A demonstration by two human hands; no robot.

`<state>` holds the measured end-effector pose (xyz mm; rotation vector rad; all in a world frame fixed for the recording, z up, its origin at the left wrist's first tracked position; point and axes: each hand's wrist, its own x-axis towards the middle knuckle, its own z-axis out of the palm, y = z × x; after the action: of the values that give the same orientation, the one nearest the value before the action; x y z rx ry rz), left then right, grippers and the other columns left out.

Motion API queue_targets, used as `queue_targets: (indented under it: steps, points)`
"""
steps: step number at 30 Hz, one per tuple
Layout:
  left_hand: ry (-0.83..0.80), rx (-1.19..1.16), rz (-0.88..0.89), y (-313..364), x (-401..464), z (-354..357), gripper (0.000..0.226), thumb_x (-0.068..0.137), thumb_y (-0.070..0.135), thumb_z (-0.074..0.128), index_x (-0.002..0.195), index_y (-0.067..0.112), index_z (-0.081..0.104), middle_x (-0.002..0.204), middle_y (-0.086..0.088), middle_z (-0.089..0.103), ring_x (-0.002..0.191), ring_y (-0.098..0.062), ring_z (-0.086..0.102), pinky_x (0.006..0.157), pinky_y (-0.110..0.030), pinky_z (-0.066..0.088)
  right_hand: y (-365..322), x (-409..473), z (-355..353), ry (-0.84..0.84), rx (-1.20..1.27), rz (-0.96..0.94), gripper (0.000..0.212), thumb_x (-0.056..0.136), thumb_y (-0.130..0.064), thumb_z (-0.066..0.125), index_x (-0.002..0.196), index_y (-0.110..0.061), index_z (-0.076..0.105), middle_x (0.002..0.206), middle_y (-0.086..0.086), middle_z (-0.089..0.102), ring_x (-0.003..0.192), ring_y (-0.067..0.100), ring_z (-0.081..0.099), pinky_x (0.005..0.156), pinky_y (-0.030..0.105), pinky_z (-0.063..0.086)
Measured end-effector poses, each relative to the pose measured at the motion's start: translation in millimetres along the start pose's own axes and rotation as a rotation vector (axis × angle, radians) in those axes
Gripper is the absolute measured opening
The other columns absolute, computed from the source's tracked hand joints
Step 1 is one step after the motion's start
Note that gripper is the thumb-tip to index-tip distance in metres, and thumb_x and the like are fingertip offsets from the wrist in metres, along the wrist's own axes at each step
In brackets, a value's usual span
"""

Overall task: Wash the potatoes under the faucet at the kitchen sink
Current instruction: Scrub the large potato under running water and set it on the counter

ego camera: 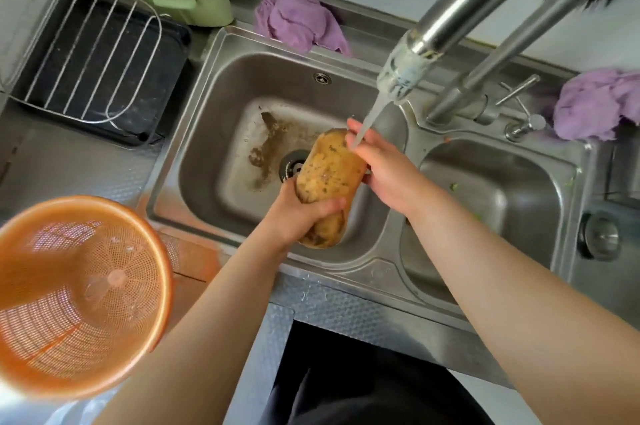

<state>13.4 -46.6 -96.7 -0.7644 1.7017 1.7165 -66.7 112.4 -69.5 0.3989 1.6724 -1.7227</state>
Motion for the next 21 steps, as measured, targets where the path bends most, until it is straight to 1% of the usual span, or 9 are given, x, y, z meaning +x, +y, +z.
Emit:
queue_targets:
  steps: [2,5,7,10,12,14,17,19,21]
  points:
    - [0.024,0.007,0.009,-2,-7,2,0.126,0.034,0.064,0.095,0.140,0.015,0.048,0.127,-0.009,0.067,0.113,-0.026,0.068,0.093,-0.048,0.059,0,-2,-1,-0.055,0.051,0.011,0.044,0.097,-0.013,0.057,0.136,-0.032,0.048,0.122,-0.009,0.061,0.109,0.006,0.059,0.086,0.027,0.048]
    - [0.075,0.072,0.003,4,-19,4,0.129,0.036,0.068,0.093,0.144,0.019,0.042,0.130,-0.007,0.063,0.114,-0.024,0.066,0.093,-0.046,0.059,3,-5,3,-0.014,0.139,0.014,0.051,0.093,-0.005,0.059,0.141,-0.021,0.048,0.122,0.000,0.062,0.106,0.013,0.061,0.081,0.029,0.051]
    - [0.114,0.129,-0.005,11,-28,7,0.126,0.043,0.063,0.090,0.147,0.018,0.035,0.133,-0.005,0.058,0.116,-0.024,0.062,0.096,-0.046,0.057,2,-7,9,0.055,0.175,0.001,0.042,0.094,-0.006,0.059,0.134,-0.018,0.056,0.113,0.001,0.066,0.100,0.014,0.064,0.079,0.032,0.054]
    - [0.161,0.184,-0.018,15,-36,12,0.116,0.062,0.050,0.090,0.152,0.017,0.024,0.135,-0.004,0.051,0.120,-0.026,0.057,0.101,-0.047,0.053,-6,-7,19,0.161,0.197,-0.013,0.021,0.095,-0.011,0.058,0.114,-0.019,0.066,0.100,0.001,0.069,0.095,0.016,0.065,0.082,0.037,0.056]
    - [0.173,0.191,-0.022,18,-40,13,0.113,0.067,0.047,0.089,0.153,0.018,0.022,0.136,-0.004,0.050,0.122,-0.027,0.056,0.102,-0.047,0.053,-12,-8,20,0.208,0.180,-0.017,0.019,0.097,-0.013,0.056,0.113,-0.017,0.067,0.097,0.001,0.069,0.094,0.018,0.065,0.078,0.036,0.057]
    - [0.165,0.191,-0.028,23,-42,12,0.118,0.060,0.051,0.090,0.152,0.018,0.024,0.136,-0.004,0.051,0.121,-0.026,0.057,0.101,-0.047,0.053,-16,-11,15,0.132,0.196,-0.011,0.019,0.098,-0.012,0.055,0.109,-0.021,0.067,0.097,-0.001,0.069,0.092,0.015,0.065,0.071,0.032,0.054]
    - [0.150,0.172,-0.034,29,-47,12,0.122,0.050,0.057,0.088,0.149,0.019,0.028,0.134,-0.004,0.054,0.117,-0.024,0.060,0.099,-0.047,0.055,-17,-18,3,-0.058,0.224,0.002,0.032,0.092,-0.002,0.059,0.108,-0.030,0.063,0.111,0.000,0.065,0.101,0.015,0.062,0.074,0.031,0.051]
    - [0.161,0.233,-0.032,32,-53,17,0.119,0.054,0.057,0.086,0.150,0.021,0.027,0.134,-0.004,0.054,0.117,-0.025,0.059,0.099,-0.047,0.054,-15,-17,3,0.015,0.171,-0.011,0.030,0.090,-0.005,0.063,0.109,-0.029,0.064,0.112,0.001,0.066,0.102,0.017,0.063,0.073,0.032,0.052]
    - [0.185,0.333,-0.021,34,-55,22,0.118,0.056,0.061,0.082,0.152,0.022,0.024,0.134,-0.004,0.052,0.120,-0.027,0.057,0.100,-0.048,0.053,-17,-15,8,0.179,0.117,-0.025,0.021,0.090,-0.015,0.067,0.110,-0.023,0.067,0.107,0.002,0.068,0.101,0.020,0.065,0.072,0.034,0.054]
